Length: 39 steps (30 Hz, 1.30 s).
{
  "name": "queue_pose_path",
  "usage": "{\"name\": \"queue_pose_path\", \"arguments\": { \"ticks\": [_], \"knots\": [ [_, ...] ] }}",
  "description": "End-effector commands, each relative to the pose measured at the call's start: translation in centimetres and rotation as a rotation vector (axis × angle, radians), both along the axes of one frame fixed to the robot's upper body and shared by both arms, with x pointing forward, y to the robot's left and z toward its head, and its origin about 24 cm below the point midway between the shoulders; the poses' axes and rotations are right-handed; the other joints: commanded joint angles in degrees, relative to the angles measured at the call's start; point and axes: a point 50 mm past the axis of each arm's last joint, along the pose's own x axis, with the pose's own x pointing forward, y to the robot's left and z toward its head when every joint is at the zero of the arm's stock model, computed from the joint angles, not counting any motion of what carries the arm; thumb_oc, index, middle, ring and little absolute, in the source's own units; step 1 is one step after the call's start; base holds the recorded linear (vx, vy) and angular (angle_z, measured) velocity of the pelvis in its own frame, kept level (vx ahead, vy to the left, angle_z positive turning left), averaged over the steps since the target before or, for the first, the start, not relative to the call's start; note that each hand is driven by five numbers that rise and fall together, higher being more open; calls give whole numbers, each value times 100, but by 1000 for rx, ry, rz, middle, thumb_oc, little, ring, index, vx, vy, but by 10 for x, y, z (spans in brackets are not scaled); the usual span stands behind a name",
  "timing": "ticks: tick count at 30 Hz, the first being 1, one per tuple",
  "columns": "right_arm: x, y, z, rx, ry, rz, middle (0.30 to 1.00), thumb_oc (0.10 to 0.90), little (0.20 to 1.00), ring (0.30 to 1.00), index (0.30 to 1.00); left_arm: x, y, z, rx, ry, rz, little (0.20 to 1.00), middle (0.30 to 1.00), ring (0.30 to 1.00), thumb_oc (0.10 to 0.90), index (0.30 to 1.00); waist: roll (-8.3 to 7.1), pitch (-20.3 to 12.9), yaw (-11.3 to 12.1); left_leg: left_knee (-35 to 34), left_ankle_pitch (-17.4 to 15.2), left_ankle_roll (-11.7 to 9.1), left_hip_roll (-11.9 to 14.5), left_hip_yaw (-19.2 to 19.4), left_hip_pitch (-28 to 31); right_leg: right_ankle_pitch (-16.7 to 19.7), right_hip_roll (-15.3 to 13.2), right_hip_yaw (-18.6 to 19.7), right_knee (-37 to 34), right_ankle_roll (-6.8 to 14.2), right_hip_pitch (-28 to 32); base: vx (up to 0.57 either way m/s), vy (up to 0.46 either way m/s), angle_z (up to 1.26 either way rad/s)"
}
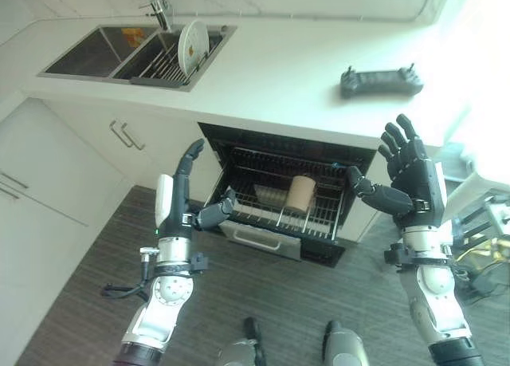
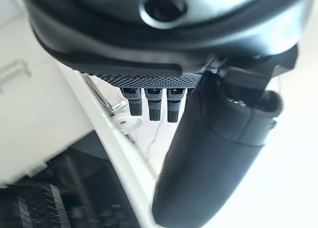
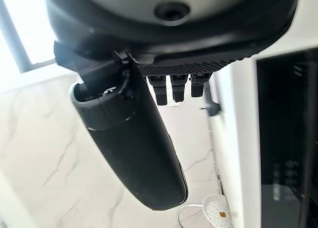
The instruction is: Place the dishes in the dishwasher.
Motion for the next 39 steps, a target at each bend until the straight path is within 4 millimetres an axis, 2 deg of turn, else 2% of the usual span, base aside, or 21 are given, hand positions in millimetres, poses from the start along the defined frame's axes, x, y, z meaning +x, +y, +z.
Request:
{"name": "queue_pose_path", "arguments": {
  "ticks": [1, 5, 12, 14, 15, 16, 20, 25, 27, 28, 29, 30, 33, 35, 37, 39],
  "knots": [
    [-3, -5, 54, -103, -276, 7, 900, 800, 900, 900, 900, 6, -6, 67, -112, -342, -214, 900, 900, 900, 800, 900, 2, -95, -130, 1063, -1558, 62, 173, 137, 194, -500, 30, -274, -531, 92, 550, -197, -154, 3],
    [-5, -12, 58, -103, -290, -43, 900, 800, 900, 900, 900, 6, -12, 76, -167, -389, -298, 900, 900, 900, 800, 900, -92, -201, -176, 1063, -1585, 48, 198, 110, 252, -510, 120, -197, -531, 76, 586, -100, -48, 2],
    [-4, -19, 51, -108, -218, -8, 900, 800, 900, 900, 900, 14, -20, 74, -173, -341, -335, 900, 900, 900, 800, 900, -173, -438, -280, 1063, -1789, 169, -7, 70, 389, -462, 239, 183, -531, 142, 486, -19, 20, -23],
    [-4, -19, 50, -98, -205, 2, 900, 800, 900, 900, 900, 14, -20, 72, -168, -326, -329, 900, 900, 900, 800, 900, -176, -452, -280, 1063, -1839, 212, -81, 59, 416, -449, 244, 256, -531, 164, 458, 2, 32, -28],
    [-3, -19, 48, -91, -193, 23, 900, 800, 900, 900, 900, 13, -16, 70, -161, -317, -316, 900, 900, 900, 800, 900, -163, -476, -250, 1063, -1913, 305, -241, -35, 430, -420, 268, 425, -531, 196, 402, -7, 48, -30],
    [-3, -18, 47, -87, -192, 28, 900, 800, 900, 900, 900, 12, -16, 69, -156, -314, -314, 900, 900, 900, 800, 900, -162, -480, -240, 1063, -1912, 337, -281, -48, 419, -387, 276, 476, -531, 201, 370, -6, 49, -41],
    [-5, -18, 45, -70, -188, 27, 900, 800, 900, 900, 900, 11, -15, 67, -141, -293, -324, 900, 900, 900, 800, 900, -147, -508, -246, 1063, -1943, 381, -294, 24, 418, -353, 252, 465, -531, 235, 332, -6, 14, -18],
    [-4, -15, 42, -74, -179, 12, 900, 800, 900, 900, 900, 9, -15, 65, -141, -277, -332, 900, 900, 900, 800, 900, -145, -510, -197, 1063, -2048, 454, -422, -72, 474, -377, 259, 504, -531, 273, 356, -13, 4, 3],
    [-2, -15, 43, -74, -170, 20, 900, 800, 900, 900, 900, 8, -12, 63, -141, -280, -325, 900, 900, 900, 800, 900, -148, -503, -123, 1063, -2105, 542, -648, -328, 485, -348, 336, 749, -531, 293, 334, 49, 67, -7],
    [0, -15, 45, -72, -166, 45, 900, 800, 900, 900, 900, 3, -8, 63, -134, -288, -304, 900, 900, 900, 800, 900, -150, -484, 27, 1063, -2139, 646, -931, -726, 487, -326, 429, 977, -531, 299, 314, 22, 73, -28],
    [1, -14, 45, -72, -167, 45, 900, 800, 900, 900, 900, 3, -8, 63, -133, -288, -303, 900, 900, 900, 800, 900, -158, -493, 37, 1063, -2113, 645, -934, -711, 461, -301, 428, 993, -531, 295, 283, -38, 114, -118],
    [6, -10, 48, -67, -175, 78, 900, 800, 900, 900, 900, -5, -1, 65, -127, -305, -268, 900, 900, 900, 800, 900, -165, -381, 267, 1063, -2172, 799, -1258, -1159, 463, -213, 496, 1120, -531, 332, 187, -142, 89, -170],
    [12, -3, 54, -52, -212, 90, 900, 800, 900, 900, 900, -7, 5, 70, -113, -327, -239, 900, 900, 900, 800, 900, -192, -154, 442, 1063, -2126, 864, -1380, -1294, 396, 123, 419, 1037, -531, 447, -181, -229, 51, -230],
    [13, 1, 51, -16, -210, 96, 900, 800, 900, 900, 900, -6, 7, 70, -100, -323, -227, 900, 900, 900, 800, 900, -158, -67, 397, 1063, -2113, 929, -1369, -1341, 427, 385, 434, 1103, -531, 537, -241, -160, -14, -116],
    [10, -1, 46, 4, -194, 106, 900, 800, 900, 900, 900, -6, 7, 67, -88, -327, -218, 900, 900, 900, 800, 900, -25, -57, 315, 1063, -2056, 974, -1267, -1338, 415, 428, 583, 984, -531, 458, 37, -70, -3, -36],
    [9, 0, 44, -1, -191, 127, 900, 800, 900, 900, 900, -7, 8, 66, -78, -343, -194, 900, 900, 900, 800, 900, 135, -92, 304, 1063, -2031, 1009, -1053, -1167, 386, 122, 658, 596, -530, 305, 479, -46, -55, -42]
  ]
}}
